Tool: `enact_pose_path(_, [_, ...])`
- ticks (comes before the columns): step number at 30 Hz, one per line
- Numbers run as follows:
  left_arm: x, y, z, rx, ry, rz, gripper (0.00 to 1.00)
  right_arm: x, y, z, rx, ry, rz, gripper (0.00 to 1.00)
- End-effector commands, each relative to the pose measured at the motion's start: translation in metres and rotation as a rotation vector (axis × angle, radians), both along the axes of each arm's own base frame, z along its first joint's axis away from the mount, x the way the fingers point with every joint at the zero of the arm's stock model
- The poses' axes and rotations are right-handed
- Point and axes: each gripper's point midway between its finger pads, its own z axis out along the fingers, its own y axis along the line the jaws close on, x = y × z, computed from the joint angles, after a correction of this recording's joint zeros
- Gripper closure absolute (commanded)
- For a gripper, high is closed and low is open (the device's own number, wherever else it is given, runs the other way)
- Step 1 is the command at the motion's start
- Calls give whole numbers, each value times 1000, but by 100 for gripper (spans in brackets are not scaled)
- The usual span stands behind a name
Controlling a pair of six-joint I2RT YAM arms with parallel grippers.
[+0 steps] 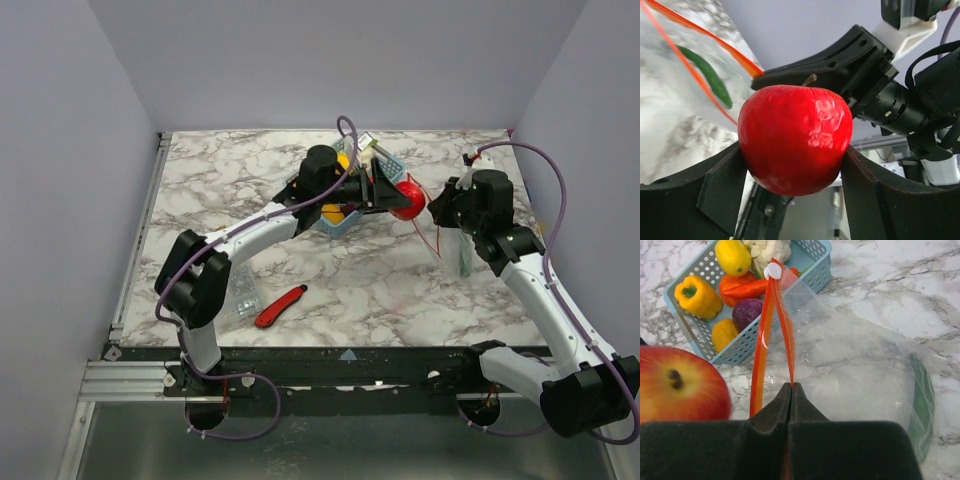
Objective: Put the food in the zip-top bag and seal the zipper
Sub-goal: Place the fake fruit in the zipper food storage bag.
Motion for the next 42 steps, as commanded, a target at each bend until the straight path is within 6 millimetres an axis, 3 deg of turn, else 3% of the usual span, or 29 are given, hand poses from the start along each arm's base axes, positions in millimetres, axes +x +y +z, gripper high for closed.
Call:
enact_pose_path(1, [-18, -27, 17, -145, 51, -104, 74, -1, 4, 8, 26, -29, 14, 100])
enact_pose_path(5, [-12, -35, -6, -93, 74, -60, 77, -1, 5, 10, 26, -34, 17, 100])
enact_pose_path(14, [2, -30, -59, 81, 129, 65, 77, 0, 5, 11, 28, -39, 15, 100])
enact_pose_path(23, [3, -25, -84, 216, 141, 112, 77, -1, 5, 12, 31, -47, 17, 100])
enact_pose_path(29, [-2, -29, -78, 321, 93, 113, 68, -1, 6, 13, 33, -47, 24, 100])
enact_pose_path(35, [-6, -33, -69, 354, 62, 100, 34, -2, 6, 12, 36, -47, 24, 100])
enact_pose_path(42, [-10, -33, -62, 348, 47, 91, 16, -4, 6, 13, 37, -50, 22, 100])
